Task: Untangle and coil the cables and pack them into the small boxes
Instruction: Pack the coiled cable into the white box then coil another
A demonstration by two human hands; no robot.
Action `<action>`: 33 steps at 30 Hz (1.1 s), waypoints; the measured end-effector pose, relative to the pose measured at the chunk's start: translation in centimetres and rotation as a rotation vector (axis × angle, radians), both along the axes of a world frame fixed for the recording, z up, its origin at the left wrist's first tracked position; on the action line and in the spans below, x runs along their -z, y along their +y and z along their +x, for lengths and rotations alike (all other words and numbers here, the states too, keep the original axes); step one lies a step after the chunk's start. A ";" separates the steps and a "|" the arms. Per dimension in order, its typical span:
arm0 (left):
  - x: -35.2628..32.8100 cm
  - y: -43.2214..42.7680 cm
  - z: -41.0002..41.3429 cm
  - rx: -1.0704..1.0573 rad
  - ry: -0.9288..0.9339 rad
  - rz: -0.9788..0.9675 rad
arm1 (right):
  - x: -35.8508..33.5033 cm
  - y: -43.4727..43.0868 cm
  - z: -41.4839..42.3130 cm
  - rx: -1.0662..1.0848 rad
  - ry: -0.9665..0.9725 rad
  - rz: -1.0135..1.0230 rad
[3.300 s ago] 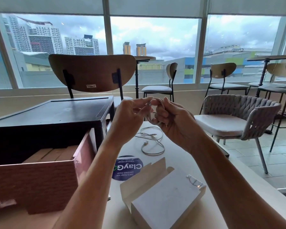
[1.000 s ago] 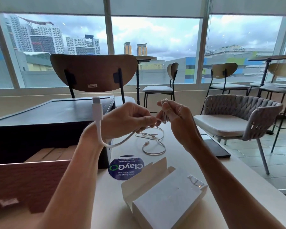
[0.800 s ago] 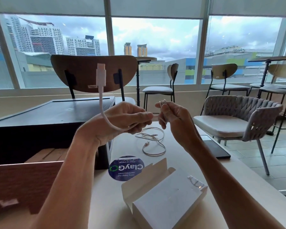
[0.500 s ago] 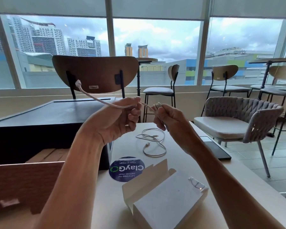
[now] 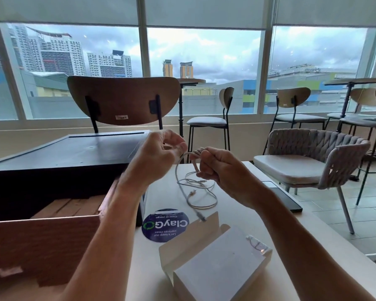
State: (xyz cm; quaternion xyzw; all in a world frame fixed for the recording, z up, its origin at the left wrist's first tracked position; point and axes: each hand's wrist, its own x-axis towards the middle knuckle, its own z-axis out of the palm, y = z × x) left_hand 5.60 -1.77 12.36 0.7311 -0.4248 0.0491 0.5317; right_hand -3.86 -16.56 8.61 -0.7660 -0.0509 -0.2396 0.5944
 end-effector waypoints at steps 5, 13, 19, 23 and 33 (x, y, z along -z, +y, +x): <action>0.5 0.5 1.1 0.089 -0.013 0.092 | -0.7 -0.1 -0.3 -0.068 -0.026 0.185; 0.8 0.0 0.8 0.238 -0.077 -0.010 | -0.6 -0.7 -0.7 -0.267 -0.018 0.421; 1.0 -0.4 0.7 0.247 -0.025 -0.135 | -0.6 -0.7 -0.6 -0.368 -0.045 0.565; 1.4 -0.8 0.9 0.250 0.011 -0.155 | -0.4 -0.8 -0.6 -0.413 -0.051 0.619; 1.5 -1.5 0.4 0.186 0.020 -0.177 | -0.3 -1.1 -1.2 -0.515 0.001 0.683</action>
